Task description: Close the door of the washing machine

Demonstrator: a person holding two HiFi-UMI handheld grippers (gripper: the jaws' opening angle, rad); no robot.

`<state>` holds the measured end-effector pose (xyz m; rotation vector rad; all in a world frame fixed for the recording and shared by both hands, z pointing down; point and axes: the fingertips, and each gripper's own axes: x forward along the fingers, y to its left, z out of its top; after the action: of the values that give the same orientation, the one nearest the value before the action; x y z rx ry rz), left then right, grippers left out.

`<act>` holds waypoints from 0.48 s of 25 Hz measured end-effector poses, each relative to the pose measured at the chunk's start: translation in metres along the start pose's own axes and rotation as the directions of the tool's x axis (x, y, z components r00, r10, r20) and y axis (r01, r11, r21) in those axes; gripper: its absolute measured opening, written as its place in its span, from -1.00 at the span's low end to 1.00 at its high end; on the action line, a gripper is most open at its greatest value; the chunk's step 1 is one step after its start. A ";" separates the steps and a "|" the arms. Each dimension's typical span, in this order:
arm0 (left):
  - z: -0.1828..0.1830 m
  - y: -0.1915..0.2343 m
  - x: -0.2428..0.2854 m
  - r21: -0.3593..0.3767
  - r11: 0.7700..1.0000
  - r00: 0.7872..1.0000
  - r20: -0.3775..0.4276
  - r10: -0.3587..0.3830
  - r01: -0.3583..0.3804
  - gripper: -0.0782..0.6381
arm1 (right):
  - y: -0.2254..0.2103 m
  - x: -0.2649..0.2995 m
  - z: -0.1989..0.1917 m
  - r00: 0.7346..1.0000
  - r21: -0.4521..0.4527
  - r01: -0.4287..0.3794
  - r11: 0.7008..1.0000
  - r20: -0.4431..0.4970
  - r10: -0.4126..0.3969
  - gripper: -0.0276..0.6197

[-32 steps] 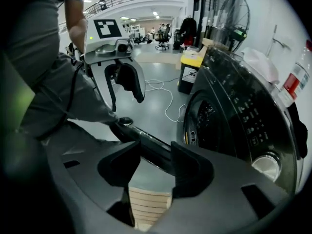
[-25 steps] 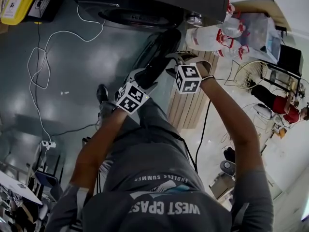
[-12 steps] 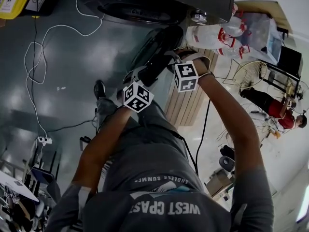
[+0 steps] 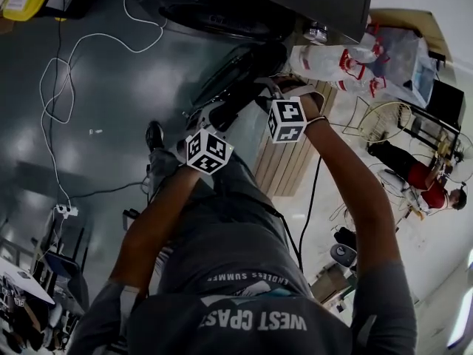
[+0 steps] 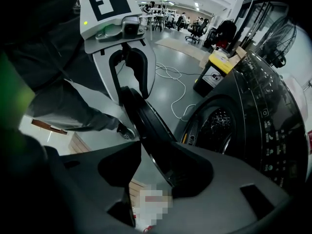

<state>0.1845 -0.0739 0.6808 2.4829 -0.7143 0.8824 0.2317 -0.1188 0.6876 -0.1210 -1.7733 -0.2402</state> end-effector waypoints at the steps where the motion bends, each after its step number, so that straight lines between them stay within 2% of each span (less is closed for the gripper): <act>1: 0.000 0.005 -0.001 -0.003 1.000 1.000 0.005 0.016 -0.016 -0.25 | -0.003 0.001 0.002 1.000 0.005 0.010 1.000 0.003 -0.010 -0.28; 6: 0.002 0.032 -0.008 -0.025 0.996 0.996 0.023 0.089 -0.089 -0.37 | -0.023 0.005 0.013 0.998 0.044 0.061 0.997 0.020 -0.062 -0.31; 12: 0.007 0.068 -0.011 -0.034 0.987 0.987 0.041 0.158 -0.157 -0.37 | -0.048 0.011 0.023 0.991 0.090 0.130 0.987 0.024 -0.133 -0.34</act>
<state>0.1407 -0.1281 0.6821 2.4514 -0.9425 0.8674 0.1973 -0.1611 0.6887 0.0561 -1.8210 -0.2558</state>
